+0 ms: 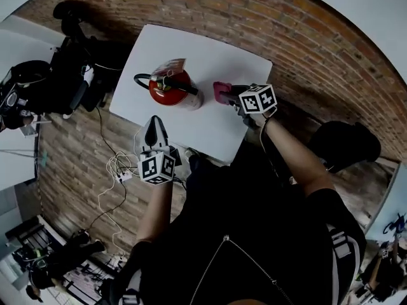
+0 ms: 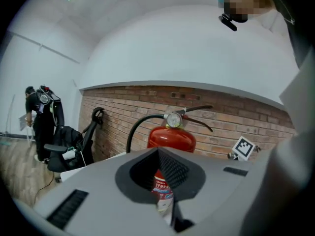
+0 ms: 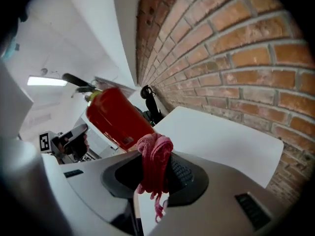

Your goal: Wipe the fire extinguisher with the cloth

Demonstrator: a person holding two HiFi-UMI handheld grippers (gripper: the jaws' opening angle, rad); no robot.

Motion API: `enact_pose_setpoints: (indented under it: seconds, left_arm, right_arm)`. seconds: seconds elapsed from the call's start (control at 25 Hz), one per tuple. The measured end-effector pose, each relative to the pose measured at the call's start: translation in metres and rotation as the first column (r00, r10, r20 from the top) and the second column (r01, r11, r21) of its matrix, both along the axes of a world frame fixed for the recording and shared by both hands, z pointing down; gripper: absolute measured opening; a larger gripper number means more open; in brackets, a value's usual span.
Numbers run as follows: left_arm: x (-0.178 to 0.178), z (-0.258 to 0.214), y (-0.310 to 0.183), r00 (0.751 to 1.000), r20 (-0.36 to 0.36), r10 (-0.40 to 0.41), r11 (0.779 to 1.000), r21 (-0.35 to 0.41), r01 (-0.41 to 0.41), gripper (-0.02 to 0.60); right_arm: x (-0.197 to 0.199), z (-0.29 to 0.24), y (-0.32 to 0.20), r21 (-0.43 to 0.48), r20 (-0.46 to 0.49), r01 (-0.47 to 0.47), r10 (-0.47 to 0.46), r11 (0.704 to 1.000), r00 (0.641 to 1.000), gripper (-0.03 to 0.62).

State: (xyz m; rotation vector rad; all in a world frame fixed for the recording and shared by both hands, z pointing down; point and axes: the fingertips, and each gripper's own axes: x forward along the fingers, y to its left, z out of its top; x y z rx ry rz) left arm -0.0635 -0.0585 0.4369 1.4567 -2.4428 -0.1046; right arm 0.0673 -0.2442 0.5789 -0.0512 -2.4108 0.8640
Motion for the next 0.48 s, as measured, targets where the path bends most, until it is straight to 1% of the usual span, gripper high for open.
enact_pose_setpoints:
  seconds: [0.12,0.24,0.36,0.48]
  left_arm:
    - [0.011,0.005,0.001,0.995,-0.005,-0.095,0.995,-0.006,0.095,0.008]
    - [0.021,0.009,0.001,0.991,-0.003,-0.134,0.991,-0.01,0.134,0.008]
    - [0.027,0.013,0.007,0.986,0.003,-0.165,0.986,-0.02,0.165,0.008]
    - [0.03,0.016,0.019,0.979,0.001,-0.205,0.978,-0.024,0.205,0.008]
  right_arm:
    - [-0.011,0.056,-0.005,-0.082,-0.062,0.035,-0.04,0.996,0.997,0.126]
    - [-0.024,0.106,-0.006,-0.151,-0.107,0.042,-0.059,0.988,0.993,0.126]
    - [-0.035,0.152,-0.004,-0.199,-0.163,0.007,-0.04,0.98,0.986,0.126]
    - [-0.04,0.185,0.003,-0.256,-0.211,-0.046,-0.01,0.966,0.977,0.126]
